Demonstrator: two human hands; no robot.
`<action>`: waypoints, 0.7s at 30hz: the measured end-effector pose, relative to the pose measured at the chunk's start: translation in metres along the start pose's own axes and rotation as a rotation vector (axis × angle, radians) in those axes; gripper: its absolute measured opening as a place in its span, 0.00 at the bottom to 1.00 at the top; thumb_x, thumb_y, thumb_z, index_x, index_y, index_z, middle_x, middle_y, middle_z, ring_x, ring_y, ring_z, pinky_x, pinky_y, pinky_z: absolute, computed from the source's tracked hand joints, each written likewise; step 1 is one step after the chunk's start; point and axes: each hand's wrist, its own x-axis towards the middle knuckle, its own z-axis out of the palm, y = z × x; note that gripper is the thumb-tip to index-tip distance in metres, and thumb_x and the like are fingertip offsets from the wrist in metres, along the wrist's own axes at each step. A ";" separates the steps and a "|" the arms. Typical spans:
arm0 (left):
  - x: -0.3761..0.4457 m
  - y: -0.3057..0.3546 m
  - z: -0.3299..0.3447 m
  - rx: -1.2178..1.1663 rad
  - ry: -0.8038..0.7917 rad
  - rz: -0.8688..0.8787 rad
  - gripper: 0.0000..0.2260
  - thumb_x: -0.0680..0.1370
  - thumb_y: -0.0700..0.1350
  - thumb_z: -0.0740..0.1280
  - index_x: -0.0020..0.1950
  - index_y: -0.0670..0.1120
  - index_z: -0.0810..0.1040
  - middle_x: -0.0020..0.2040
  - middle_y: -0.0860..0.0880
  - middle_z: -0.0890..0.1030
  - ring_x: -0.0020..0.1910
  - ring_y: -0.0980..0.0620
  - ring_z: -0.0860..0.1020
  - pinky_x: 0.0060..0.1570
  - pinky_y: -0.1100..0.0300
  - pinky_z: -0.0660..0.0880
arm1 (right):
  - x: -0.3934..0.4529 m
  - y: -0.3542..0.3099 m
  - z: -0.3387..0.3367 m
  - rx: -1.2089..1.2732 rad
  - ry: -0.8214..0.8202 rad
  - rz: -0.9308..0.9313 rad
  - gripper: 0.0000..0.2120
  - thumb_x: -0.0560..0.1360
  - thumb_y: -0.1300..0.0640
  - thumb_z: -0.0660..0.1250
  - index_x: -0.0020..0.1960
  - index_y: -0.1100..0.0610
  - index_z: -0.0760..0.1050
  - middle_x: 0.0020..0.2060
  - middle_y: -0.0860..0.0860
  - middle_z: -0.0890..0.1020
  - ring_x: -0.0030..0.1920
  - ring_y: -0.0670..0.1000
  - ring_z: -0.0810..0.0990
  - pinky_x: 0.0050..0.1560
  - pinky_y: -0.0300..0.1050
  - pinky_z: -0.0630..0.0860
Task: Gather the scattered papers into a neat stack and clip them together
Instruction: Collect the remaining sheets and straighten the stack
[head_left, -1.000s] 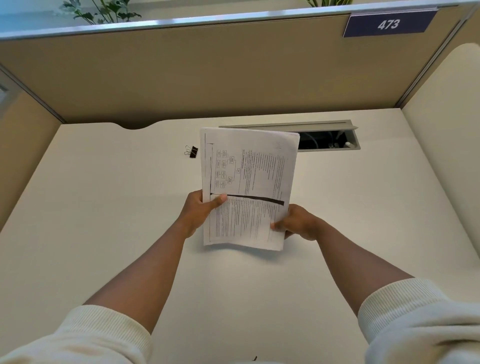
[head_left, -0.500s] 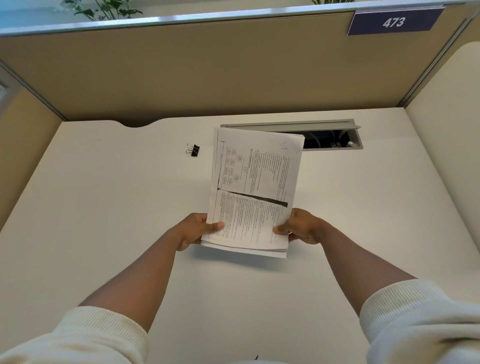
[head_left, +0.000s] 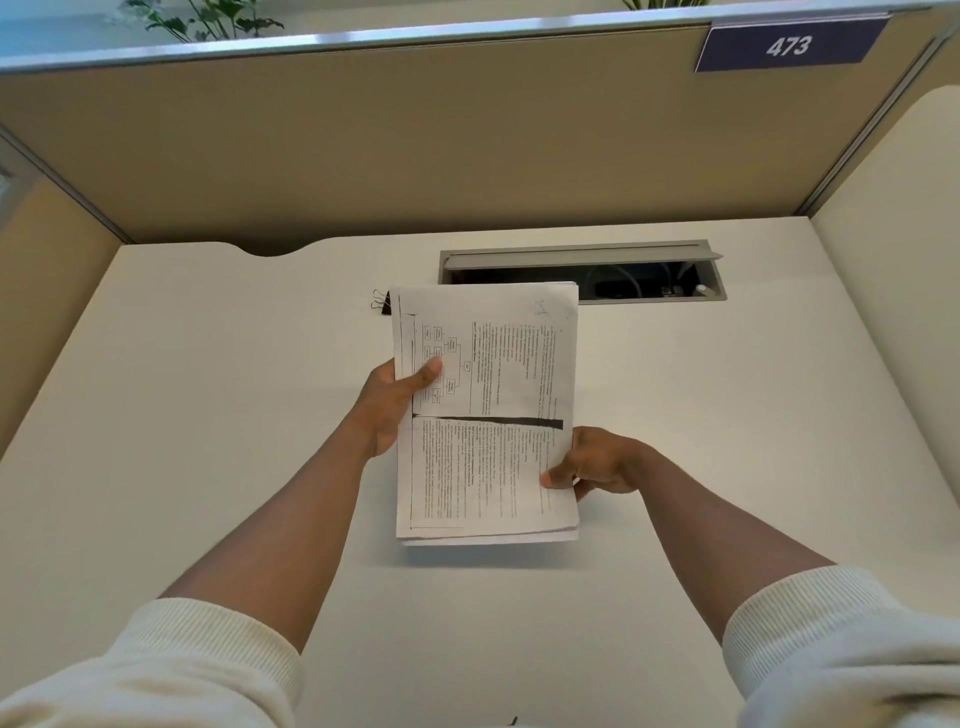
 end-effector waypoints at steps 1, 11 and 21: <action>0.001 -0.001 0.000 -0.003 0.015 0.000 0.18 0.79 0.44 0.70 0.68 0.44 0.76 0.60 0.44 0.84 0.58 0.45 0.83 0.57 0.45 0.80 | 0.000 -0.001 0.000 -0.012 0.001 0.001 0.22 0.71 0.72 0.70 0.63 0.60 0.76 0.57 0.54 0.83 0.57 0.57 0.82 0.54 0.56 0.81; -0.004 -0.023 0.003 0.063 0.029 -0.081 0.18 0.77 0.46 0.72 0.66 0.44 0.78 0.57 0.46 0.85 0.58 0.45 0.83 0.57 0.45 0.80 | -0.002 -0.036 0.002 0.333 0.110 -0.179 0.20 0.72 0.66 0.72 0.62 0.58 0.76 0.55 0.56 0.84 0.54 0.58 0.84 0.53 0.57 0.81; -0.006 -0.014 0.007 0.053 -0.033 -0.110 0.16 0.76 0.44 0.73 0.64 0.42 0.79 0.58 0.43 0.85 0.58 0.43 0.83 0.58 0.43 0.79 | 0.001 -0.037 0.008 0.426 0.216 -0.188 0.20 0.71 0.69 0.72 0.62 0.62 0.76 0.53 0.58 0.84 0.52 0.59 0.84 0.47 0.57 0.82</action>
